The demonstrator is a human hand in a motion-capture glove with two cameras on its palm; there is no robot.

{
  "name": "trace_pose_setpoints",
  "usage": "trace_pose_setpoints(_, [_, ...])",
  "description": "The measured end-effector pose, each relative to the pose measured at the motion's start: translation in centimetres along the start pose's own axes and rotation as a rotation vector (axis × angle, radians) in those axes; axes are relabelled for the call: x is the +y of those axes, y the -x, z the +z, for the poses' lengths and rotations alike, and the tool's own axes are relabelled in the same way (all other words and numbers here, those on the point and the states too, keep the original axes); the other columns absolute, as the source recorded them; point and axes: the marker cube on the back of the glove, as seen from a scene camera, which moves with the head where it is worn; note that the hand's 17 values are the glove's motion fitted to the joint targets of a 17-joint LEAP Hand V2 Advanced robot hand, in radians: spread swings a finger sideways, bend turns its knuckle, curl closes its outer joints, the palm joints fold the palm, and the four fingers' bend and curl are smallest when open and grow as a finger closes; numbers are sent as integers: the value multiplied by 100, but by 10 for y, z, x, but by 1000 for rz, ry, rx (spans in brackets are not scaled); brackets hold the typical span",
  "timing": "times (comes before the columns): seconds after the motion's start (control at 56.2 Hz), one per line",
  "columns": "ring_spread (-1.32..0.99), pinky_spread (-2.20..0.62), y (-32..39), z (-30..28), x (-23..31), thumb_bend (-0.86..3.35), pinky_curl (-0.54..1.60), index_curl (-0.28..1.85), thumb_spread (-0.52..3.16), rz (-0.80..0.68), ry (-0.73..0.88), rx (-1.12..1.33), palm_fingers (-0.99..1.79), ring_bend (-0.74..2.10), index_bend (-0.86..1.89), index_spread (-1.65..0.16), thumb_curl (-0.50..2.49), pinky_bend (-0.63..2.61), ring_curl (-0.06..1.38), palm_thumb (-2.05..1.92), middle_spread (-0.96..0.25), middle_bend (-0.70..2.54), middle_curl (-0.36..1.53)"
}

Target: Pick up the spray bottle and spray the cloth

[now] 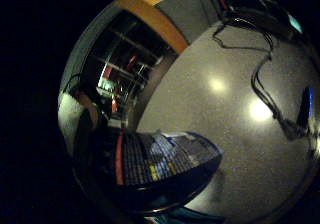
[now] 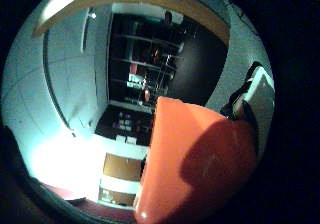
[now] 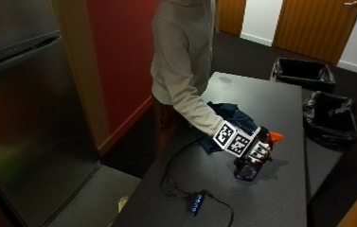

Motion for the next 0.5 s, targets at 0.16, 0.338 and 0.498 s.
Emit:
trace_pose_setpoints(0.16, [-16, -20, 43, -16, -1, -3, 38, 54, 20, -220, 233, 169, 139, 57, 45, -12, 72, 29, 44, 95, -10, 61, 52])
trace_pose_setpoints(0.338, [-17, -21, 109, -32, 7, -3, 39, 54, 17, -452, 475, 354, 139, 57, 47, -11, 74, 31, 45, 94, -10, 61, 51])
trace_pose_setpoints(0.498, [-17, -21, 178, -53, 30, -3, 39, 54, 15, -707, 682, 566, 138, 58, 47, -11, 75, 32, 45, 93, -10, 61, 51])
